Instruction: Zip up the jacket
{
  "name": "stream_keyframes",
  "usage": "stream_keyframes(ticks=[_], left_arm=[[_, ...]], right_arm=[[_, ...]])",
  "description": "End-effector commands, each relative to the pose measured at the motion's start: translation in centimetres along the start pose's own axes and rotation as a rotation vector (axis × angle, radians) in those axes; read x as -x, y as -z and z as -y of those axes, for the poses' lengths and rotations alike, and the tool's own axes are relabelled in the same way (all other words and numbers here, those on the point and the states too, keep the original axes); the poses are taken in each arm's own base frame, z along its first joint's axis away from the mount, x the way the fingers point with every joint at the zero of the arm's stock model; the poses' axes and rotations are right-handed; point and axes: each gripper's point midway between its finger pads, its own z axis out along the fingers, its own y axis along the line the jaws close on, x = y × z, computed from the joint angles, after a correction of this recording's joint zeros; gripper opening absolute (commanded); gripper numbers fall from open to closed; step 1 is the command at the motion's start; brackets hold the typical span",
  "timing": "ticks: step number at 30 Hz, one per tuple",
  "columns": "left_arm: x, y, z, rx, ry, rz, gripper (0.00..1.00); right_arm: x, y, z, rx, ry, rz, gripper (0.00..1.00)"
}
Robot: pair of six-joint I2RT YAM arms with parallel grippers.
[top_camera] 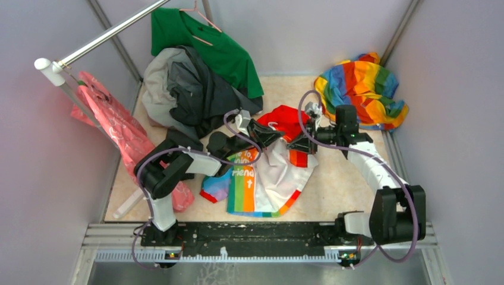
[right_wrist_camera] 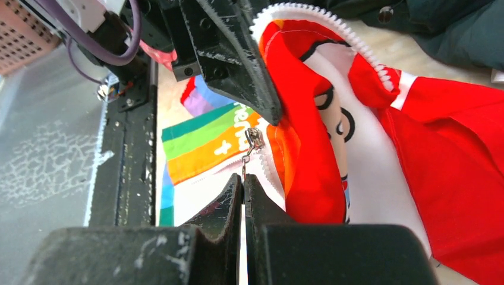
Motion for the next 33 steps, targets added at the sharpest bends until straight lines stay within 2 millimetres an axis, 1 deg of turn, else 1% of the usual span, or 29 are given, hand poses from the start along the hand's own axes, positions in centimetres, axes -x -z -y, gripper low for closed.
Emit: stream_keyframes(ticks=[1,4,6,9,13,15,18,20,22,24,26,28,31,32,33], left_arm=[[5.4,-0.1,-0.3,-0.030,-0.012,0.202,0.00],[5.1,-0.4,-0.5,0.004,-0.009,0.228,0.00],[4.7,-0.7,-0.3,0.013,-0.002,0.237,0.00],[3.8,-1.3,0.7,0.010,-0.006,0.244,0.00],[3.7,-1.6,0.7,0.048,-0.025,0.268,0.00],[4.0,-1.7,0.8,0.052,-0.037,0.275,0.00],[3.9,-2.1,1.2,0.072,-0.092,0.262,0.00],[3.9,-2.4,1.3,0.100,-0.122,0.262,0.00],[4.5,-2.3,0.6,0.156,-0.123,0.284,0.00],[5.7,-1.9,0.0,0.208,-0.118,0.324,0.00],[6.8,-1.8,0.0,0.230,-0.108,0.358,0.00],[7.5,-1.5,-0.1,0.270,-0.081,0.389,0.00],[8.1,-1.2,0.5,0.292,-0.031,0.429,0.00],[8.3,-1.1,0.6,0.304,-0.020,0.440,0.00],[8.4,-0.9,0.7,0.315,-0.013,0.450,0.00]], right_arm=[[-2.6,-0.8,-0.4,-0.004,-0.001,-0.115,0.00],[-3.0,-2.0,-1.0,0.016,0.043,-0.143,0.00],[-2.4,-2.5,-1.0,0.019,0.063,-0.113,0.00],[-1.1,-2.8,-1.3,0.037,0.046,-0.047,0.00],[-0.9,-3.0,-2.0,0.078,0.048,-0.017,0.00],[-1.0,-3.0,-1.3,0.038,0.054,-0.025,0.00],[-1.7,-2.6,1.1,-0.099,0.044,-0.071,0.00],[-2.1,-2.4,1.2,-0.103,0.039,-0.092,0.00],[-2.6,-2.3,0.9,-0.092,0.061,-0.113,0.00],[-3.0,-2.1,1.3,-0.123,0.080,-0.128,0.00],[-3.1,-1.9,1.9,-0.159,0.087,-0.146,0.00],[-2.9,-1.8,2.1,-0.176,0.096,-0.147,0.00],[-1.9,-1.5,1.8,-0.159,0.077,-0.102,0.00],[-1.0,-1.2,0.9,-0.100,0.066,-0.051,0.00],[0.0,-0.4,0.7,-0.081,0.054,-0.001,0.00]])
